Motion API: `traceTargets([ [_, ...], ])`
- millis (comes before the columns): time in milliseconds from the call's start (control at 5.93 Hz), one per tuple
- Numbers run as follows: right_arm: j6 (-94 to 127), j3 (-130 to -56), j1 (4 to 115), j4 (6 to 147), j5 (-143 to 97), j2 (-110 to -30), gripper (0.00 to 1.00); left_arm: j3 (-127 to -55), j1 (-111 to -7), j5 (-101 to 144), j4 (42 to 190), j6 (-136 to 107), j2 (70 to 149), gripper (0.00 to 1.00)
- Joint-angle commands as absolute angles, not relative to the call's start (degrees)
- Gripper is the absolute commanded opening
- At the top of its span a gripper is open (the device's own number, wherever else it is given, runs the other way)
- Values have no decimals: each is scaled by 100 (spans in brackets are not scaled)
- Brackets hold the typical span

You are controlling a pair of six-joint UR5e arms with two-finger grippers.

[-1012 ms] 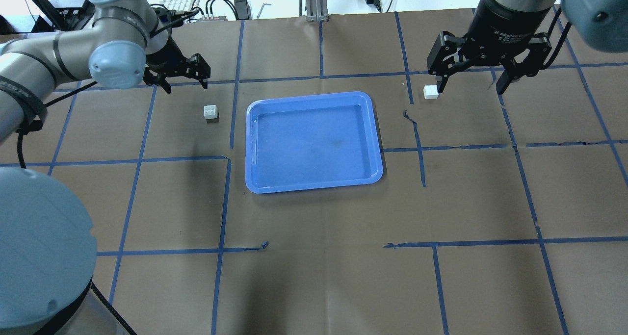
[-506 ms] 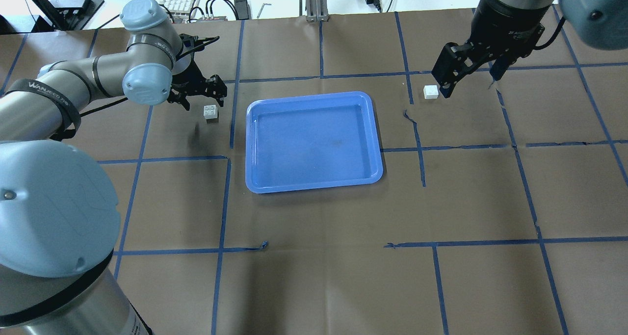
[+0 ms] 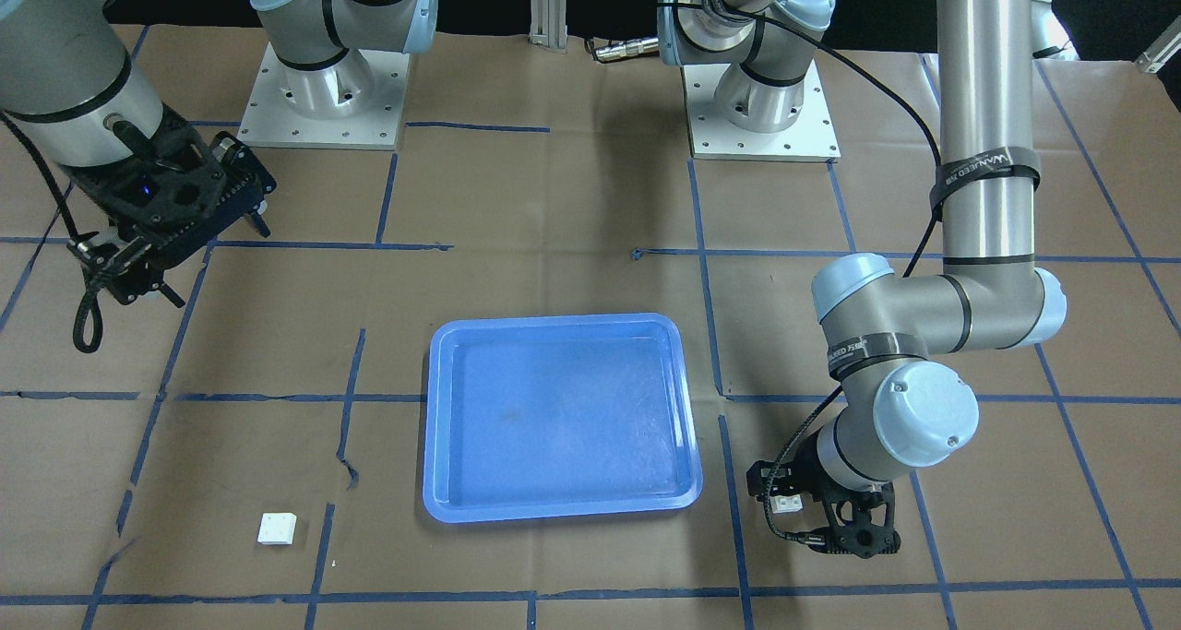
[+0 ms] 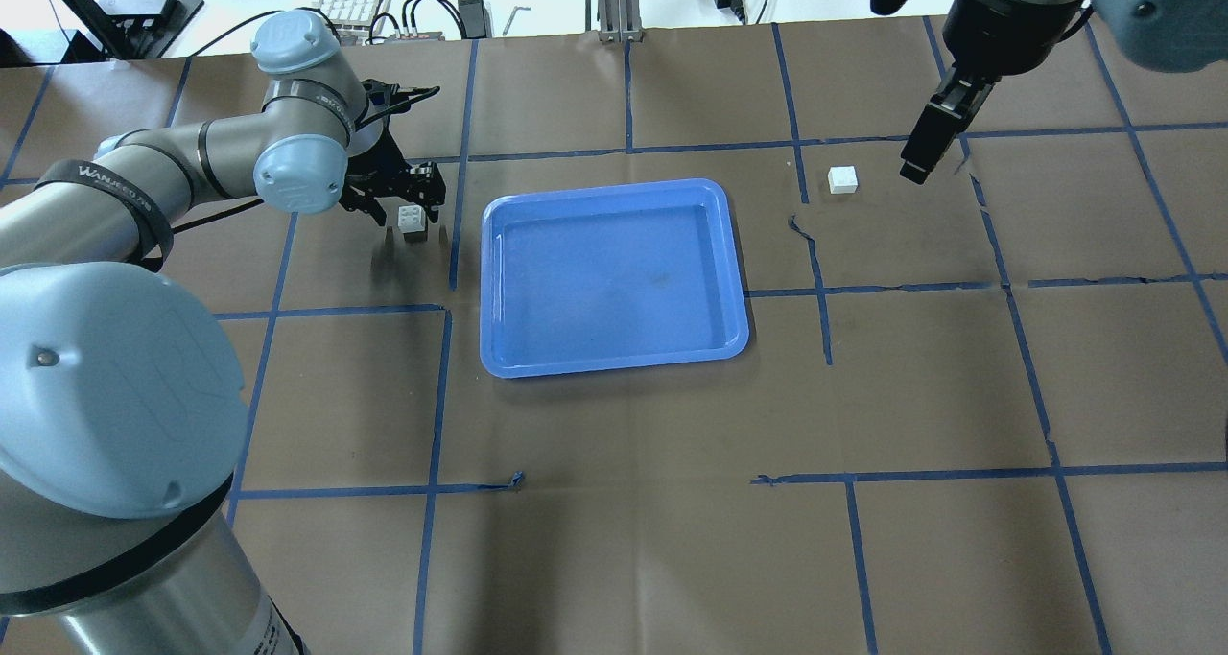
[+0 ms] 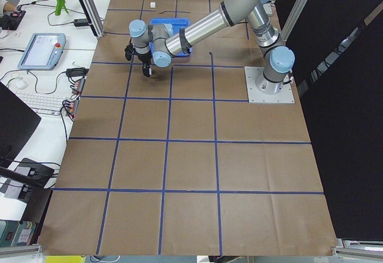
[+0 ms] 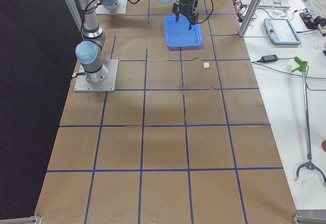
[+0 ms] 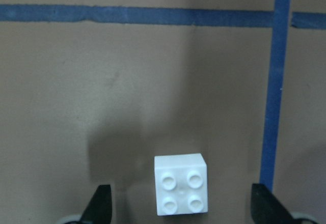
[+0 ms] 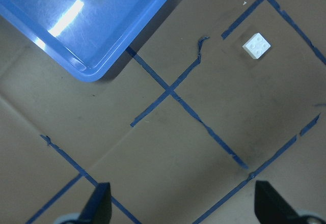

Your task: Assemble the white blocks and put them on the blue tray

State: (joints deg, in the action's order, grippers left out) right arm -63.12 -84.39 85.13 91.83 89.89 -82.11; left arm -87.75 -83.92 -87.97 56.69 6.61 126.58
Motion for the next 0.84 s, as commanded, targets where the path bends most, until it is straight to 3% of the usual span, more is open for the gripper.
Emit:
traceTargets([
  [0,-8805,-7957,8246,9281,8965,-7676,99,-8763,-8393,-8815,5660,721,12673,0],
  [337,-10541,-7280,7789,9255,8230,-6991,100,-8745,-8716,-8824,5695,1539,12307,0],
  [675,-10748,-7339,7490,9272,6968,-6498,100,-8780,-9567,-8798,5704,3870,11998,0],
])
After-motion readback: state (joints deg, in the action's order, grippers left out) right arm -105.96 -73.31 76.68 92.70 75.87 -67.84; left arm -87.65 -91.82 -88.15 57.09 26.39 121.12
